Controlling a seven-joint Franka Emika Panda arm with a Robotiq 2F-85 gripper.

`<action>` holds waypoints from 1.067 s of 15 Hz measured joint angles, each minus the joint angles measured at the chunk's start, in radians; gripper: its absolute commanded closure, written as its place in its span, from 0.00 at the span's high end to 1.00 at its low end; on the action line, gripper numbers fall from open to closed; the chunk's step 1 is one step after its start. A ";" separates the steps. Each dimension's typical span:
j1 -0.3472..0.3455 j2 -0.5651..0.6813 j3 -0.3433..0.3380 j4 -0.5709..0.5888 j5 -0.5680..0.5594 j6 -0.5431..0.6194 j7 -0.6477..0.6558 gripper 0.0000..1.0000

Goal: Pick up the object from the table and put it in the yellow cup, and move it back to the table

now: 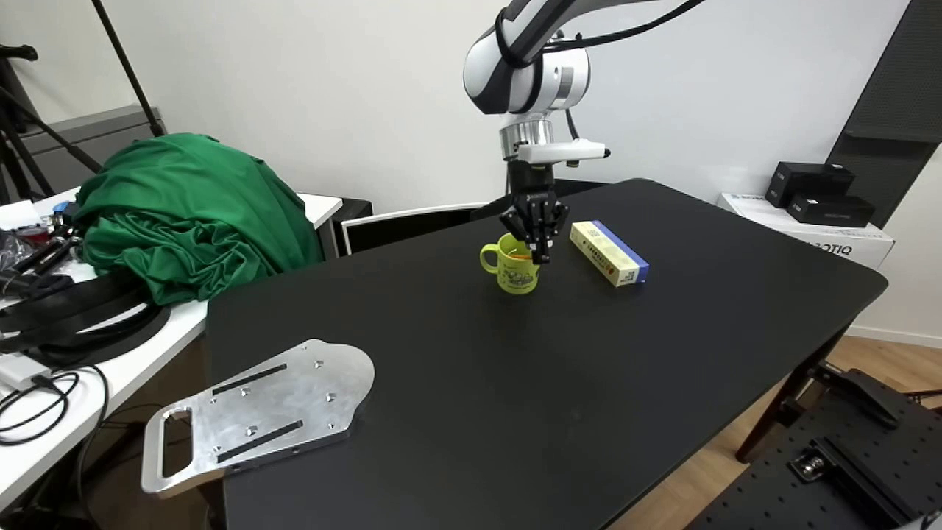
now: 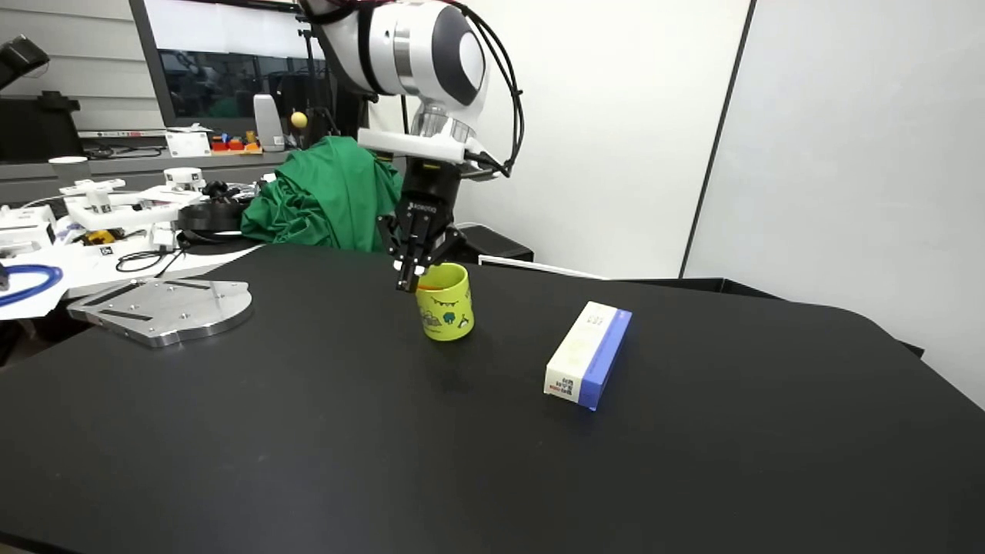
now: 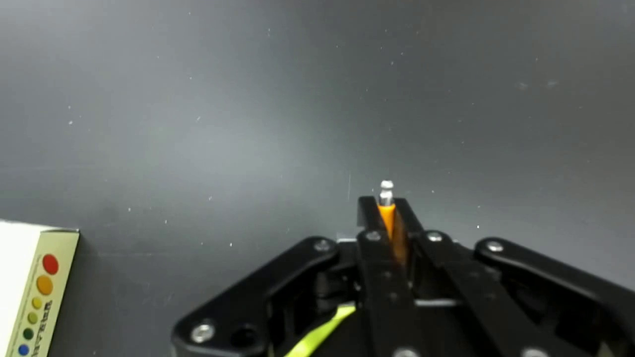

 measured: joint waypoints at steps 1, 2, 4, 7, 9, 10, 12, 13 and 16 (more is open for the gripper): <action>0.002 -0.033 0.004 -0.058 -0.007 0.078 -0.007 0.02; 0.003 -0.063 0.008 -0.113 -0.010 0.155 -0.012 0.02; 0.004 -0.116 0.014 -0.217 -0.009 0.311 -0.013 0.02; 0.003 -0.181 0.020 -0.350 -0.001 0.476 -0.012 0.02; 0.000 -0.212 0.020 -0.395 0.012 0.521 -0.012 0.02; -0.003 -0.224 0.020 -0.410 0.016 0.532 -0.012 0.02; -0.008 -0.241 0.020 -0.435 0.024 0.539 -0.012 0.02; -0.010 -0.247 0.020 -0.444 0.031 0.542 -0.012 0.02; -0.013 -0.254 0.020 -0.458 0.043 0.555 -0.011 0.02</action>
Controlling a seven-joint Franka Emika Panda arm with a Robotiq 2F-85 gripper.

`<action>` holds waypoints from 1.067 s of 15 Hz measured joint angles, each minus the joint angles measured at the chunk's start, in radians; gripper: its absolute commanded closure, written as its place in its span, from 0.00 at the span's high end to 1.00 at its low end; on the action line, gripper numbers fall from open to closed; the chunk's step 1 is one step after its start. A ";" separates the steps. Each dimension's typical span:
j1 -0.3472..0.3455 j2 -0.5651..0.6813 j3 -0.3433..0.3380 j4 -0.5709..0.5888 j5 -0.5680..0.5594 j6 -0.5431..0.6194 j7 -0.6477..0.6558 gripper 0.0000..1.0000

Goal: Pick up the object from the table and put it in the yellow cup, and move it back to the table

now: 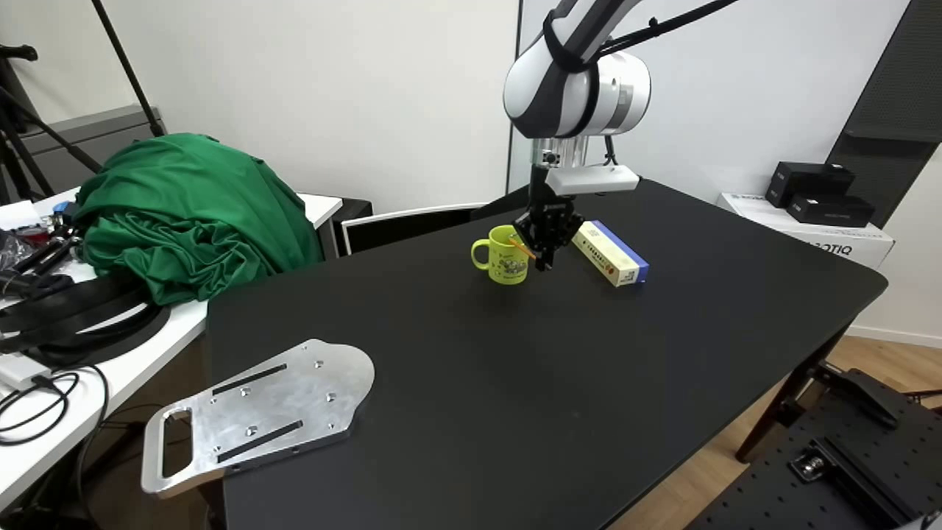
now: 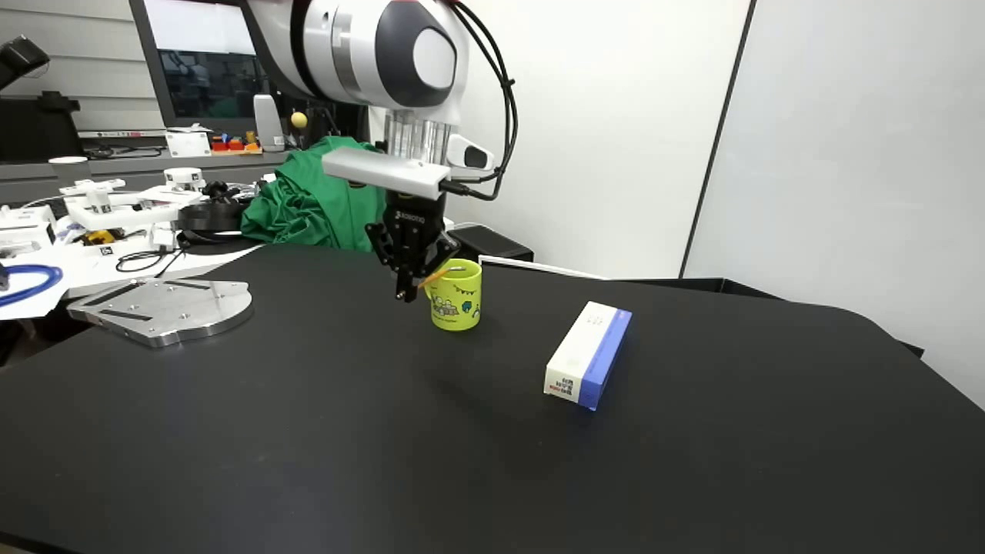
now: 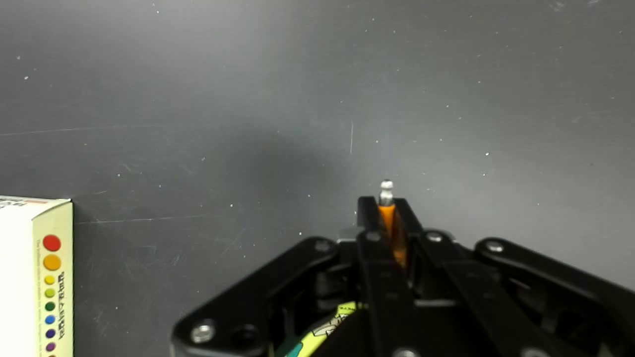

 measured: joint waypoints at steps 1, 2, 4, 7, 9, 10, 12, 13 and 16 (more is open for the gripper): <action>0.000 -0.004 0.000 -0.007 0.002 0.009 0.000 0.02; 0.000 -0.009 0.000 -0.016 0.004 0.022 0.000 0.02; 0.000 -0.024 0.002 -0.036 0.011 0.055 0.000 0.02; 0.000 -0.059 0.008 -0.082 0.040 0.137 -0.002 0.02; -0.001 -0.088 0.016 -0.118 0.063 0.169 -0.007 0.02; -0.001 -0.102 0.022 -0.136 0.074 0.180 -0.011 0.02; -0.001 -0.127 0.036 -0.178 0.091 0.204 -0.025 0.02; 0.000 -0.137 0.044 -0.200 0.098 0.215 -0.033 0.02; 0.000 -0.155 0.074 -0.270 0.128 0.251 -0.080 0.02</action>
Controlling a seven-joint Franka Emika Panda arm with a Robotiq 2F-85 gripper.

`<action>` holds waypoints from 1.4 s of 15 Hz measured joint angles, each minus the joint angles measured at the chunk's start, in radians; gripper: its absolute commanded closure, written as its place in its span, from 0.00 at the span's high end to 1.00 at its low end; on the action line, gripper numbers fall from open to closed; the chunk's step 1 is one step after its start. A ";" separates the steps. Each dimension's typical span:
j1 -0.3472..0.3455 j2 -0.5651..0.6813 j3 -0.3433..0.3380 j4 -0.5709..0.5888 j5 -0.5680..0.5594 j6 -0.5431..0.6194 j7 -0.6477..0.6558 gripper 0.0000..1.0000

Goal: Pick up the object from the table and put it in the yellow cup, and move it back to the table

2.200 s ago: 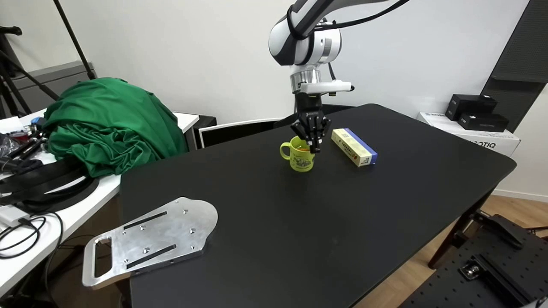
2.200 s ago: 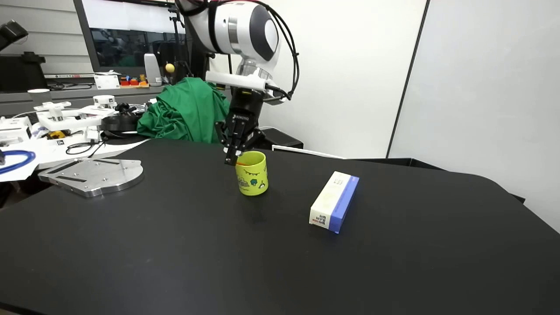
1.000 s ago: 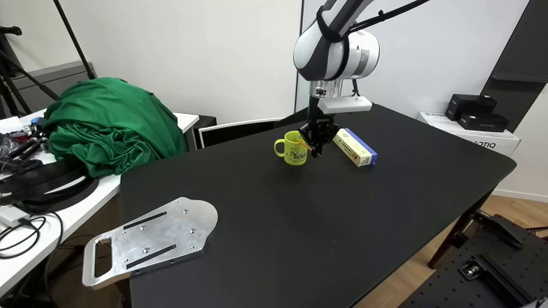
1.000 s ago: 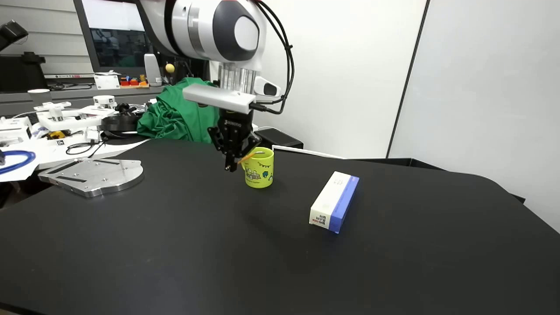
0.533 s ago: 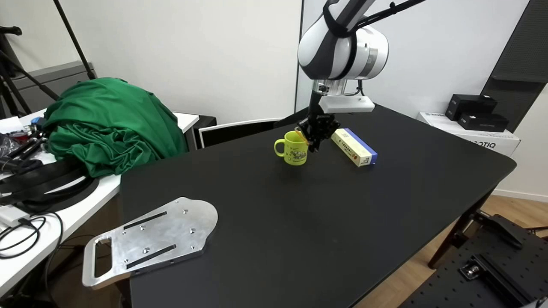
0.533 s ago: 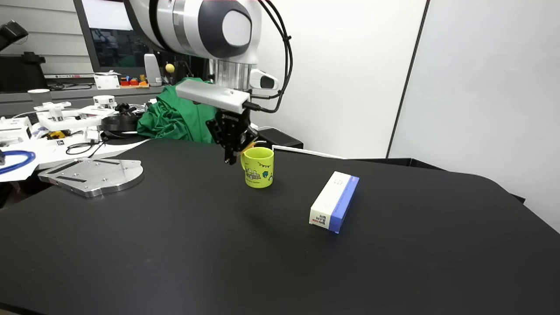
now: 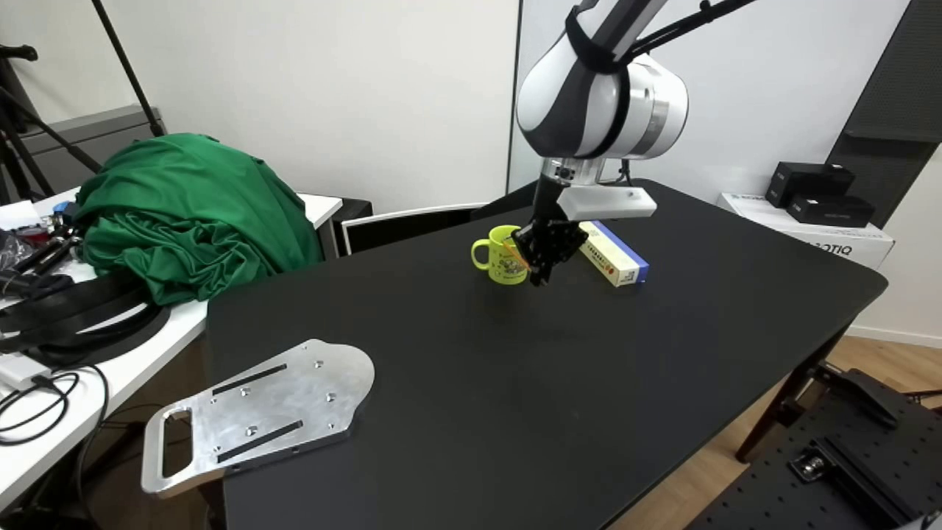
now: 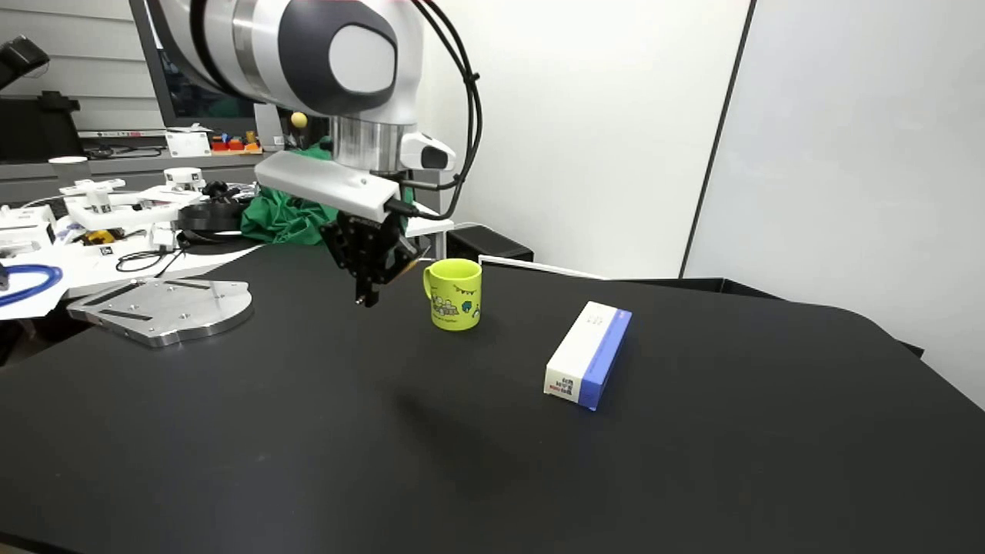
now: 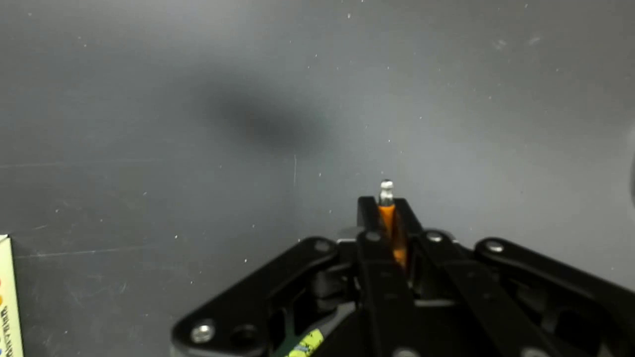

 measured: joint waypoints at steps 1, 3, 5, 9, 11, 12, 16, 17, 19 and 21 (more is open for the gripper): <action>0.000 0.000 0.010 -0.024 0.012 0.024 -0.020 0.02; 0.000 0.004 0.028 -0.079 0.041 0.097 -0.061 0.02; -0.002 0.015 0.045 -0.131 0.076 0.177 -0.097 0.02; -0.046 0.074 0.098 -0.188 0.154 0.299 -0.164 0.02; -0.058 0.117 0.103 -0.193 0.179 0.333 -0.189 0.02; -0.064 0.137 0.104 -0.194 0.183 0.345 -0.198 0.02; -0.080 0.183 0.106 -0.193 0.195 0.377 -0.207 0.41; -0.081 0.183 0.106 -0.193 0.195 0.378 -0.207 0.47; -0.081 0.183 0.106 -0.192 0.195 0.378 -0.207 0.61; -0.077 0.182 0.102 -0.191 0.194 0.372 -0.206 0.75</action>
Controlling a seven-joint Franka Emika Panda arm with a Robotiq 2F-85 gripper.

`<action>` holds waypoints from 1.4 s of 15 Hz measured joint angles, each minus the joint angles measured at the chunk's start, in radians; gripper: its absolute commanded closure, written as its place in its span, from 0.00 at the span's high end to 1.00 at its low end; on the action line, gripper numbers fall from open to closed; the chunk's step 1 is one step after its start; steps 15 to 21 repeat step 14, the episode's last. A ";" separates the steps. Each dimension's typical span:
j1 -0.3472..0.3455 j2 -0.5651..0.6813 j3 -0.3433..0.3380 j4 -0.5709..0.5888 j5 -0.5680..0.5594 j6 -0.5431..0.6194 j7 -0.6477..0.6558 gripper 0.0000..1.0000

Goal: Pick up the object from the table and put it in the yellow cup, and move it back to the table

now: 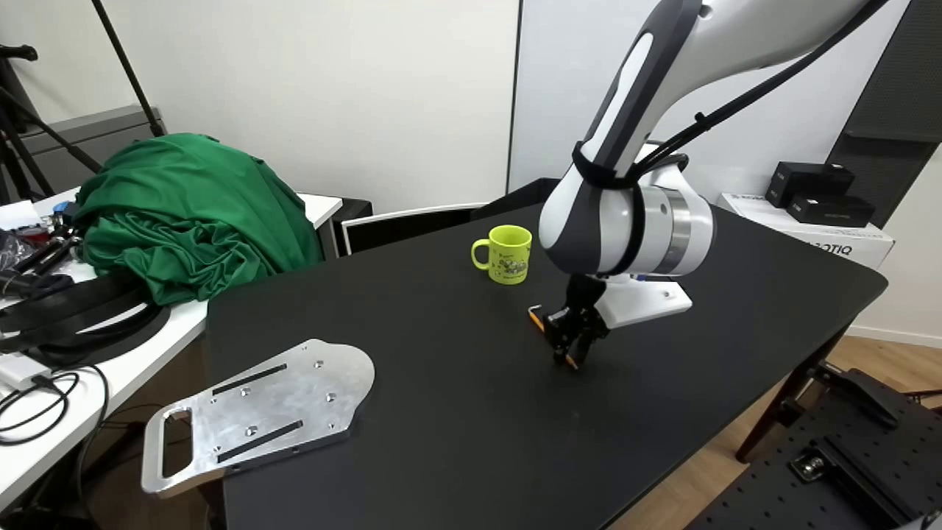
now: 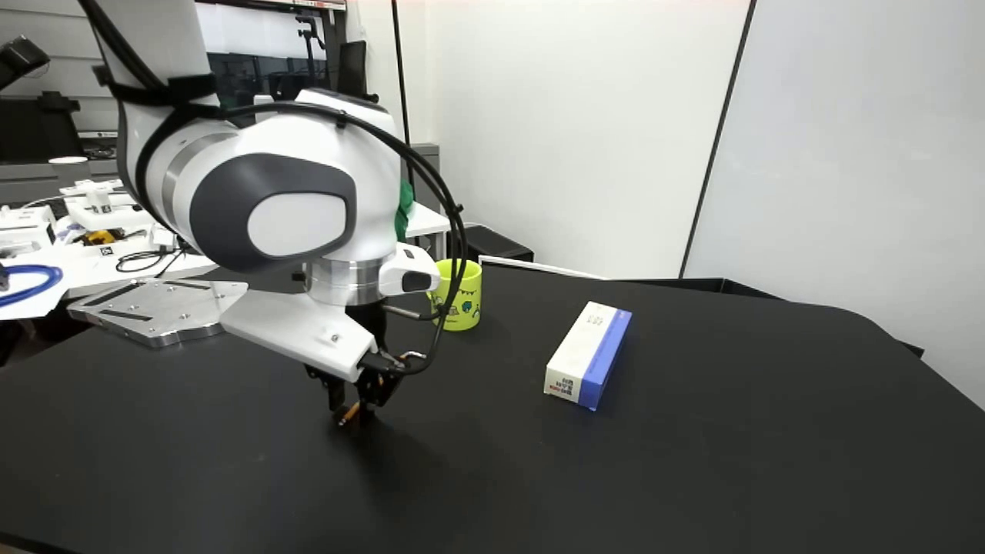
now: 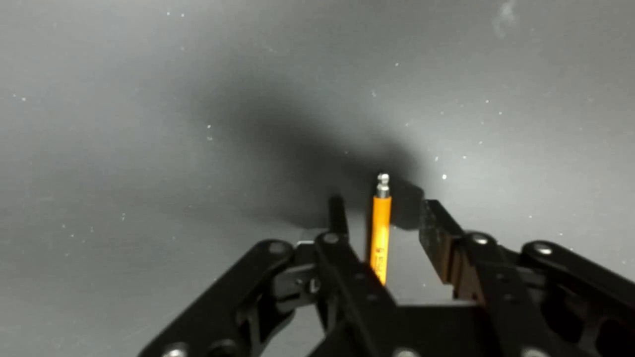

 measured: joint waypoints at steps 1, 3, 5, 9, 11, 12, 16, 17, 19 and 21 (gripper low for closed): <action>0.004 -0.001 -0.007 0.000 -0.001 -0.011 0.000 0.81; 0.011 -0.012 -0.031 0.001 -0.043 -0.076 0.016 0.95; 0.010 -0.033 -0.060 0.006 -0.144 -0.199 0.063 0.84; 0.001 -0.071 -0.087 0.020 -0.216 -0.367 0.079 1.00; 0.001 -0.071 -0.087 0.020 -0.216 -0.370 0.079 0.99; 0.001 -0.071 -0.087 0.020 -0.216 -0.371 0.079 0.99; 0.001 -0.071 -0.087 0.020 -0.216 -0.371 0.079 0.99; 0.001 -0.071 -0.087 0.020 -0.216 -0.371 0.079 0.99; 0.001 -0.071 -0.087 0.020 -0.216 -0.371 0.079 0.99; 0.001 -0.071 -0.087 0.020 -0.216 -0.371 0.079 0.99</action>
